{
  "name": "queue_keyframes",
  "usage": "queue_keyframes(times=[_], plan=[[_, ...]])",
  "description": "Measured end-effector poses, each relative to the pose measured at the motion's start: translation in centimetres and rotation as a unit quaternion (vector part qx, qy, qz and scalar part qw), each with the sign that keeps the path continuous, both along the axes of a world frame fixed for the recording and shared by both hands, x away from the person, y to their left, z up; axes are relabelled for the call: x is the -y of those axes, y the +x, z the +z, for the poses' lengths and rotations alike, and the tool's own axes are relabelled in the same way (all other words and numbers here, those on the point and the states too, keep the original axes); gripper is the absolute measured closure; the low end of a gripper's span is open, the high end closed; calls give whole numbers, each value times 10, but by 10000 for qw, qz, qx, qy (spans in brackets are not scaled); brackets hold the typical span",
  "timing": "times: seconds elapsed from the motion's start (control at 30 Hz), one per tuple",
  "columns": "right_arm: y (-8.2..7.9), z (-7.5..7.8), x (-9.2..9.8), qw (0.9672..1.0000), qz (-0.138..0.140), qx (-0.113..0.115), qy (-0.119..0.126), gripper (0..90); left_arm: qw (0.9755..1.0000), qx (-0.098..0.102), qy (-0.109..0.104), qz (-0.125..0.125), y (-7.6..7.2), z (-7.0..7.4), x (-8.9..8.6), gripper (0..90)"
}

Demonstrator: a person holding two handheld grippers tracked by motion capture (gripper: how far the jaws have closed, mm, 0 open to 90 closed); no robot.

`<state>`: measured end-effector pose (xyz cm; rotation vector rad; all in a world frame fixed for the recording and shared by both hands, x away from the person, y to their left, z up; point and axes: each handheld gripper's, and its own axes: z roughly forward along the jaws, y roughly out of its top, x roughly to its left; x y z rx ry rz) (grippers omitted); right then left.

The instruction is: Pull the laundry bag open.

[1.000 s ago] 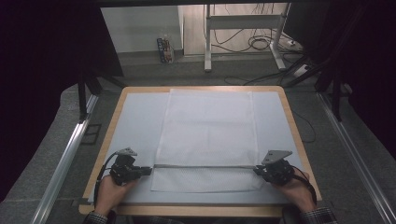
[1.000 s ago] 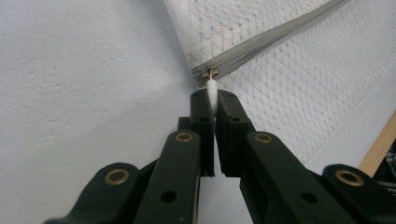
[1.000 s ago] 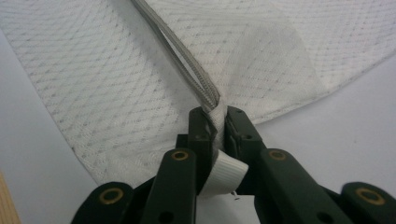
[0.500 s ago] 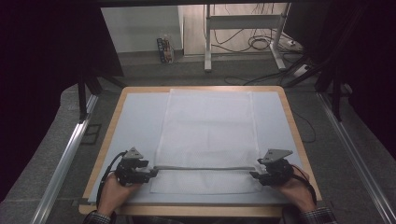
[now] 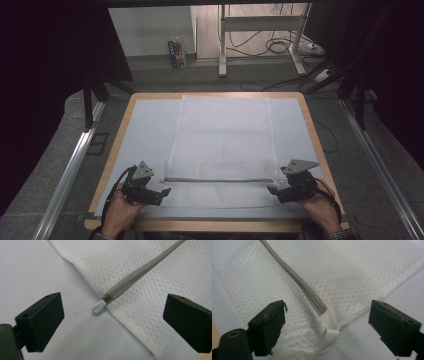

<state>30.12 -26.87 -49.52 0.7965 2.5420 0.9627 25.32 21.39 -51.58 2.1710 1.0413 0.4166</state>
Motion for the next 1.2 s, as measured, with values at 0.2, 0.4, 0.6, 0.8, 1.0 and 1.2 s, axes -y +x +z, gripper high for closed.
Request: queue_keyframes(times=[0.2,0.4,0.6,0.8,1.0,1.2], plan=[[-5,5,0,10000,3,50,85,64,9997,191,142,38,-12,1,-2,28],[-12,7,1,9999,-54,98,126,37,9992,326,119,207,-23,2,-10,26],[-18,8,8,9996,-155,177,159,15,9980,457,86,422,-33,2,-20,19],[-22,8,18,9992,-293,112,241,1,9964,558,89,628,-41,2,-33,16],[-26,6,29,9985,-460,66,279,0,9948,577,61,832,-47,0,-45,16],[-31,0,41,9974,-664,85,268,0,9943,507,-64,940,-50,-5,-54,14]])
